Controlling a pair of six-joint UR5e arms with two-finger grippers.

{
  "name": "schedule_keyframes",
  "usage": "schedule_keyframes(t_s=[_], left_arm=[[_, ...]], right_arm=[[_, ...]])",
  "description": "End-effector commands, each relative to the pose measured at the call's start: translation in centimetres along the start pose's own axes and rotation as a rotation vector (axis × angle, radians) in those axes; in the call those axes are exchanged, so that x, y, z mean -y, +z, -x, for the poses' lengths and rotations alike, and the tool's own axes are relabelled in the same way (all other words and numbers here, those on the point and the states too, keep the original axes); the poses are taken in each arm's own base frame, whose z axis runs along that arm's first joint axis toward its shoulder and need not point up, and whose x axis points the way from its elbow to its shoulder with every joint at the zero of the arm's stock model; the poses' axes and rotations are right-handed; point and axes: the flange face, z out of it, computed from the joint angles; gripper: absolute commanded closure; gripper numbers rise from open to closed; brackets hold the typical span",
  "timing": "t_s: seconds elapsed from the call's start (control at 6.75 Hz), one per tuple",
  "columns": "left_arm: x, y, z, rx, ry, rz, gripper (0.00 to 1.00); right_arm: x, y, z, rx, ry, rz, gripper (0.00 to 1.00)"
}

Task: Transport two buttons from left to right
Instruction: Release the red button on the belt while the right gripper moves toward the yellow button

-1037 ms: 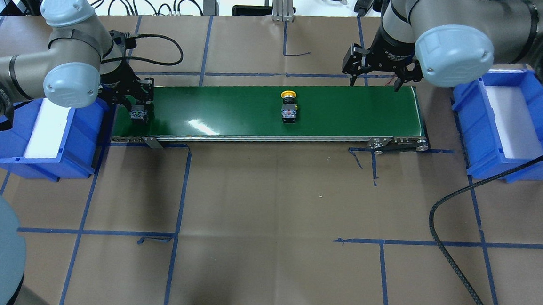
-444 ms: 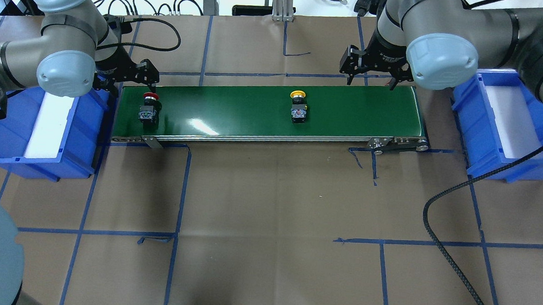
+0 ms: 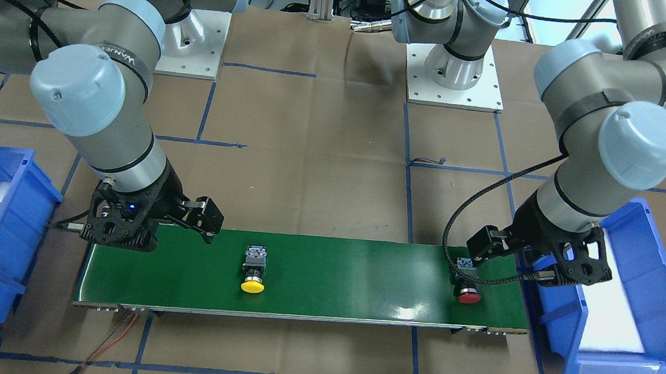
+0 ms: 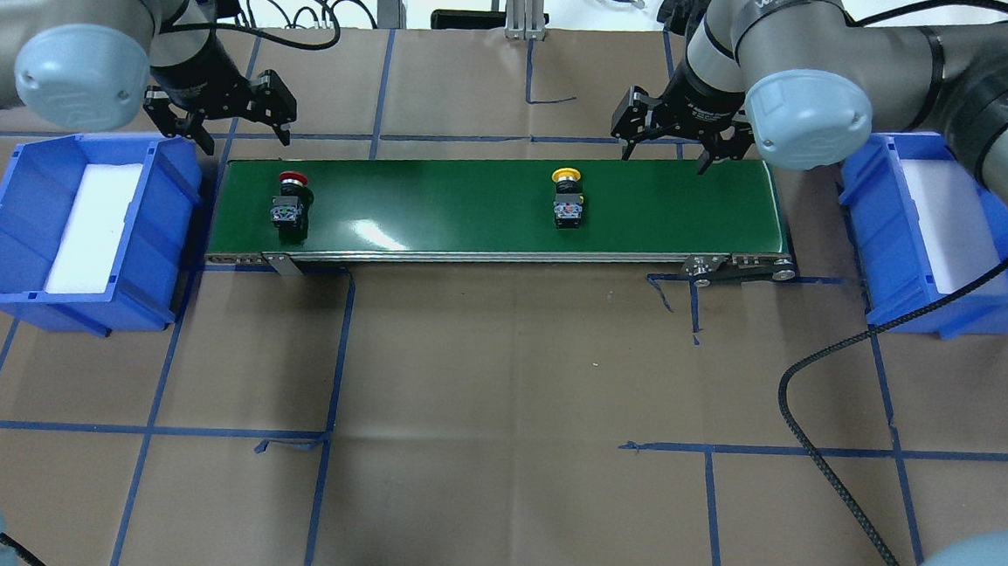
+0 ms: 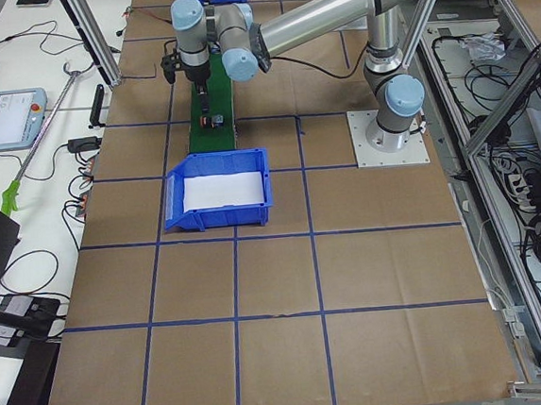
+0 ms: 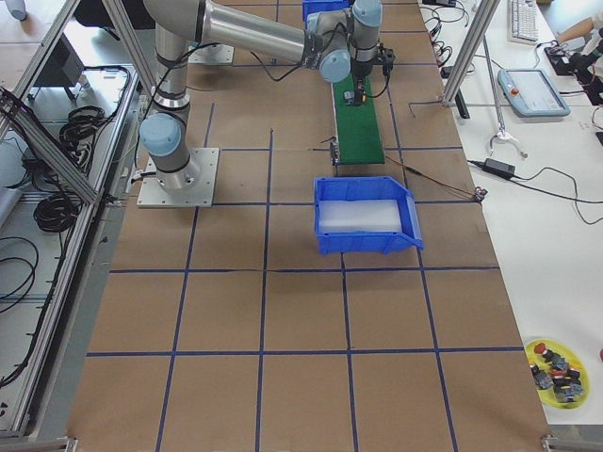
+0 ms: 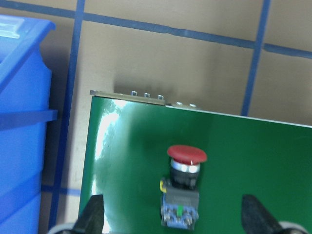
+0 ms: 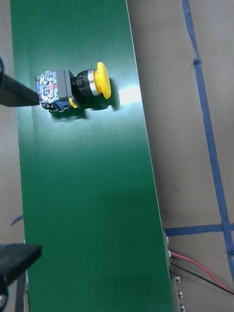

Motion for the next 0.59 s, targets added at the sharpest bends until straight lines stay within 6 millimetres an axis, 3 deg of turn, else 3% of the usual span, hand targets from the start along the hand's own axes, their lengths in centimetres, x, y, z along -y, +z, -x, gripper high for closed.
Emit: schedule_keyframes(t_s=[0.0, 0.15, 0.44], left_arm=[[-2.9, -6.9, -3.4, 0.002, 0.045, 0.036, 0.0], [-5.6, -9.3, -4.4, 0.001, 0.072, 0.006, 0.0], [-8.0, -7.8, -3.7, 0.008, 0.079, 0.039, 0.0]], right_arm=[[1.1, 1.5, 0.0, 0.005, -0.002, -0.033, 0.0], [1.2, 2.0, 0.0, 0.011, -0.002, -0.034, 0.0], [1.3, 3.1, -0.2, 0.001, -0.001, -0.017, 0.0]])
